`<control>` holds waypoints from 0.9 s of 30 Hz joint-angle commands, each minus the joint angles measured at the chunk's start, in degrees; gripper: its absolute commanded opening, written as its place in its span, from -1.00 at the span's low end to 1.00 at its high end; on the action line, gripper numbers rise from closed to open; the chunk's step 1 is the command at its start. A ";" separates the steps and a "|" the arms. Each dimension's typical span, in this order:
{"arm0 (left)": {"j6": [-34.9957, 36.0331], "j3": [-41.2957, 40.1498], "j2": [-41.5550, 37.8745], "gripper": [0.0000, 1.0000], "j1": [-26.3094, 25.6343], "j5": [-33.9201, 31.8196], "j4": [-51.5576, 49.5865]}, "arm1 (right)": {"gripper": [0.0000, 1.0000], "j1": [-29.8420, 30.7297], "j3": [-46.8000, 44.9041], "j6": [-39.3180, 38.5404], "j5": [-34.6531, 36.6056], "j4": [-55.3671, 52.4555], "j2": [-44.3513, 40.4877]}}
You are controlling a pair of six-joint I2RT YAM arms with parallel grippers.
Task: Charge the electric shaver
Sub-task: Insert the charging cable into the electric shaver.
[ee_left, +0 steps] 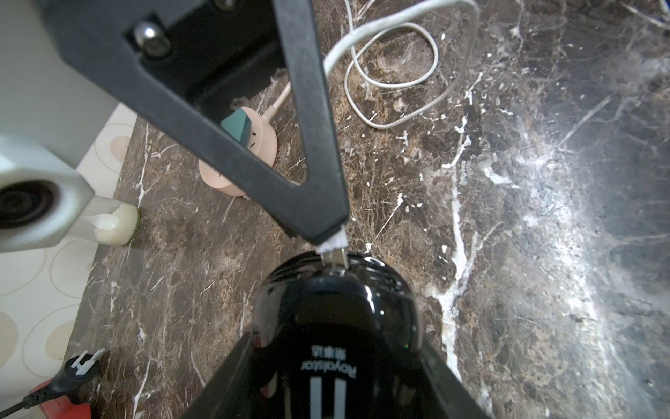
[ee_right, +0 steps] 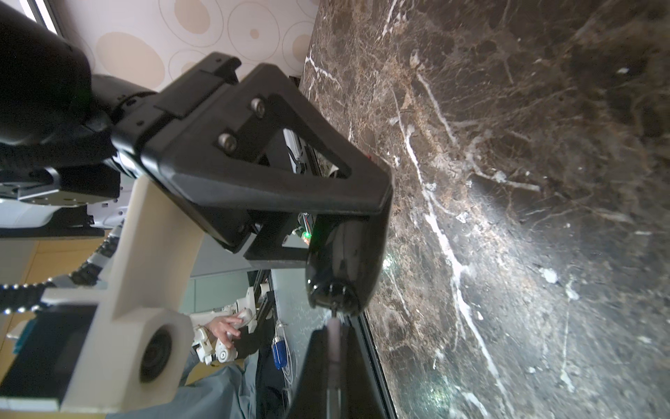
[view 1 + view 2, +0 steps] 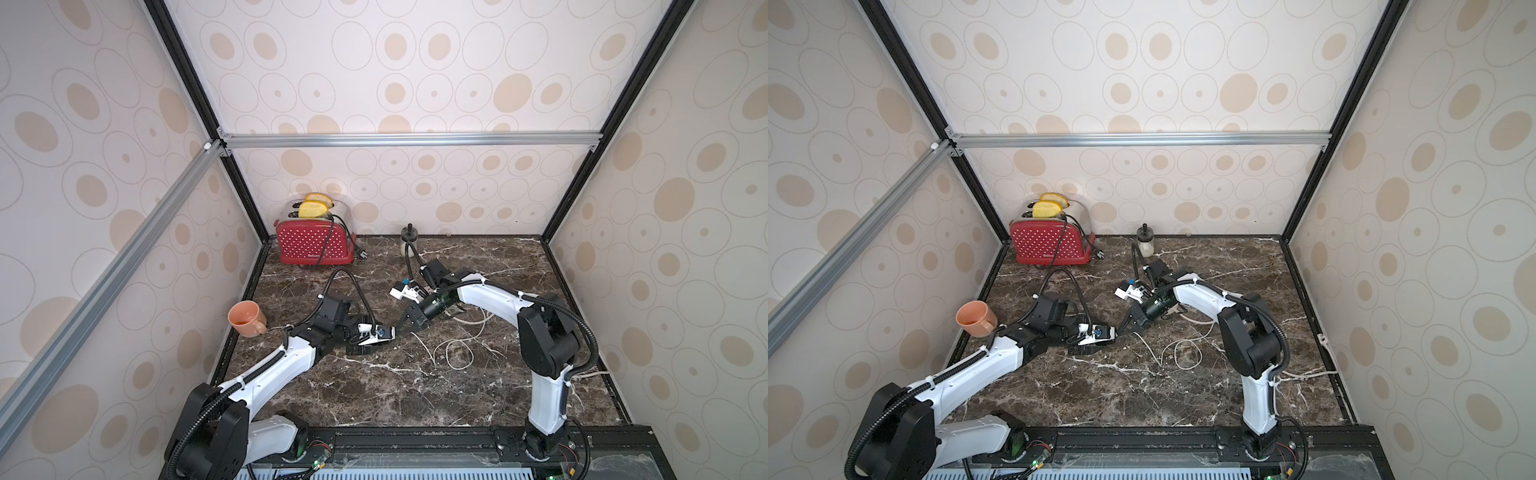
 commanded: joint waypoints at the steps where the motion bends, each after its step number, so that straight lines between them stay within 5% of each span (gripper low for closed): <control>1: -1.19 0.91 -0.25 -1.00 -1.03 5.18 4.17 | -1.00 0.96 -2.41 5.57 3.82 9.33 -2.61; 6: -1.67 1.14 0.22 -1.00 -1.05 5.78 5.09 | -1.00 1.89 -2.29 9.78 7.79 13.09 -2.63; 23: -3.71 0.27 -1.48 -1.00 -1.05 5.82 6.66 | -1.00 2.10 -5.68 14.36 2.24 21.05 -2.40; 27: -2.01 0.10 -1.49 -1.00 -1.01 4.78 3.86 | -0.80 0.36 -8.69 15.46 1.50 22.90 -4.92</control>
